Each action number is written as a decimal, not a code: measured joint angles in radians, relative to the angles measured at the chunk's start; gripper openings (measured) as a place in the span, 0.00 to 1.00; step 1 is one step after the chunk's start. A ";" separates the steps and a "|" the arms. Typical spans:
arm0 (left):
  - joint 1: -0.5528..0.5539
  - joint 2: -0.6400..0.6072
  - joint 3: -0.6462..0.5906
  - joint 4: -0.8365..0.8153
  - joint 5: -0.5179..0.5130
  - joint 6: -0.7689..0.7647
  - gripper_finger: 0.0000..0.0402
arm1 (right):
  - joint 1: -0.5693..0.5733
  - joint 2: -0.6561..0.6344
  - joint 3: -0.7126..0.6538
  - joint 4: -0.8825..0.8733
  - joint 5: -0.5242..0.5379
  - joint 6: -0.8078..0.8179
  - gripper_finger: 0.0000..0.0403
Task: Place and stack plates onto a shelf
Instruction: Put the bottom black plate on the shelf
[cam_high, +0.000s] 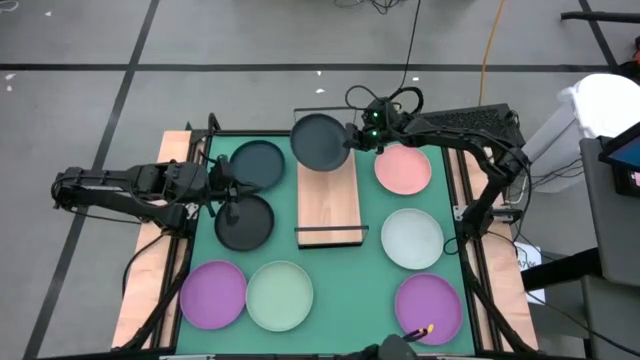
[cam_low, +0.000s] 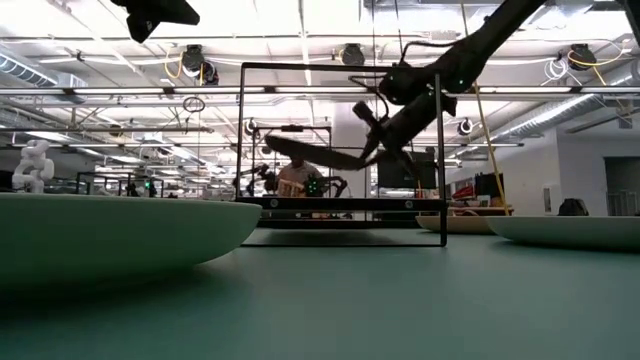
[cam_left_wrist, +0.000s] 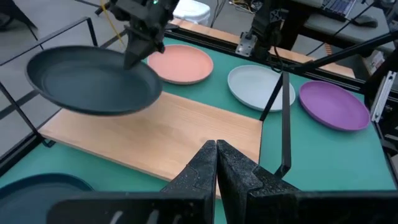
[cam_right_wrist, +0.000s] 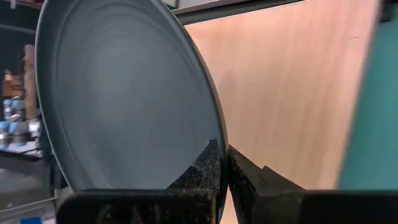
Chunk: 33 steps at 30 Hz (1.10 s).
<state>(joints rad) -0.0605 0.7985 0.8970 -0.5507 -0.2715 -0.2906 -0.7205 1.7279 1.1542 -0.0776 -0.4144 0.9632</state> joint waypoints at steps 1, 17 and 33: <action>0.000 0.000 0.000 0.000 0.000 0.000 0.04 | -0.003 0.009 0.000 0.002 0.002 -0.005 0.01; 0.000 0.000 0.000 0.000 -0.001 -0.001 0.04 | -0.020 0.076 0.000 0.028 0.129 -0.007 0.01; 0.000 0.000 0.000 0.000 -0.001 0.002 0.04 | -0.017 0.076 0.000 -0.009 0.180 -0.041 0.01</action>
<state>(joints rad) -0.0605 0.7984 0.8970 -0.5503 -0.2722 -0.2888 -0.7376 1.8038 1.1538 -0.0871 -0.2349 0.9225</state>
